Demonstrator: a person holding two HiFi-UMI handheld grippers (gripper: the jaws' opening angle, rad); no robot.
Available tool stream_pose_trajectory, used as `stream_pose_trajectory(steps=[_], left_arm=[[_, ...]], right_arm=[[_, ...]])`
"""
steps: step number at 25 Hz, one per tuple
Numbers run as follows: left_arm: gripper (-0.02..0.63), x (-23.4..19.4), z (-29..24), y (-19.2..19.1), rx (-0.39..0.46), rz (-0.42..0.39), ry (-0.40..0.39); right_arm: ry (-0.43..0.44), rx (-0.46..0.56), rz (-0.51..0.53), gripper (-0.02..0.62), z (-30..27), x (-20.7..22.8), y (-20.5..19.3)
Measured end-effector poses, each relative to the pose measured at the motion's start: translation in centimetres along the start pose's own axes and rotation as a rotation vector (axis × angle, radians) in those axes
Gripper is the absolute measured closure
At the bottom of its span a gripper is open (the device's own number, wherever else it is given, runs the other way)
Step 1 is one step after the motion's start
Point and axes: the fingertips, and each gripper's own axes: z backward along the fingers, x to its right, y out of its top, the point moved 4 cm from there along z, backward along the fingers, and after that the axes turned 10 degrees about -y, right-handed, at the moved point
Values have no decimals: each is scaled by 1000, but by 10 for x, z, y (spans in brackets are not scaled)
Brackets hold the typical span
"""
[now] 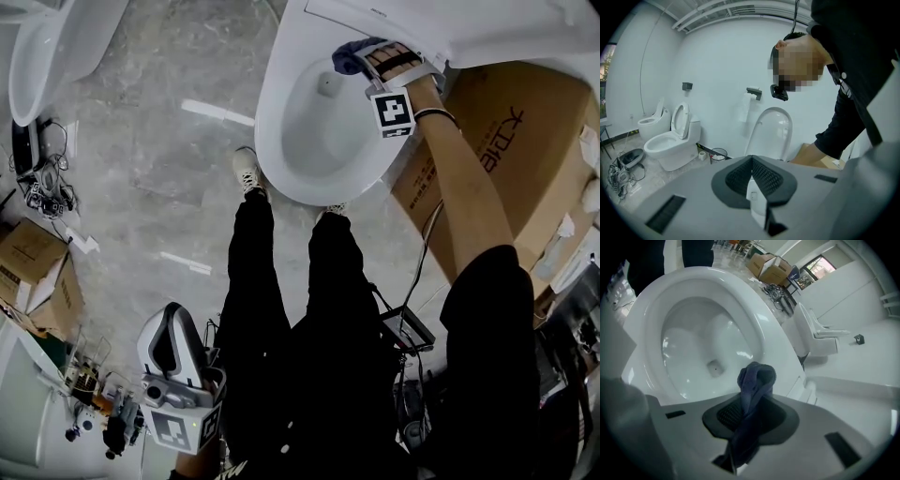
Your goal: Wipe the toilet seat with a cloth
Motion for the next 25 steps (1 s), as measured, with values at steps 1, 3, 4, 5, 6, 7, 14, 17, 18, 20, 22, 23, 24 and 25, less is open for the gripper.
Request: stream_pose_trajectory(steps=[1,3,4,5,6,7,14,17,18,20,22,23,24,25], left_arm=[[595,0,4,-4,1,8,5],[595,0,13,-11,-4,23,13],[595,0,18,-14,-7,17,17],[595,-1,24,-16,-10,1,27],[595,-2,29,-16,-15,-20,39],[595,-2,30,-17,-22,-32,42],[595,-1,20,-13,-23,-21,30],[595,4,11,-5,-14,-56,-16],[595,6,7,-2,-10,-66,-31],[595,9,2,1,4,-85,-50],[595,14,-8,-2,9,-90,-69],[595,18,-16,-4,12,-93,-79],[595,21,-23,-6,18,-98,-88],[595,24,-30,-7,23,-105,-98]], right_arm=[[2,5,-4,509,0,0,0],[11,8,-10,509,1,1,0],[18,8,-11,509,0,1,0],[26,6,-12,510,0,1,0],[35,3,-14,511,0,0,-1],[44,-1,-14,511,1,-1,-2],[85,-48,-67,511,15,-13,-14],[107,-75,-115,511,24,-19,-19],[114,-86,-135,511,28,-21,-21],[125,-107,-169,511,37,-25,-23],[132,-124,-190,511,44,-33,-29],[136,-131,-205,512,46,-40,-32],[141,-137,-224,511,48,-46,-36],[147,-145,-247,512,49,-51,-38]])
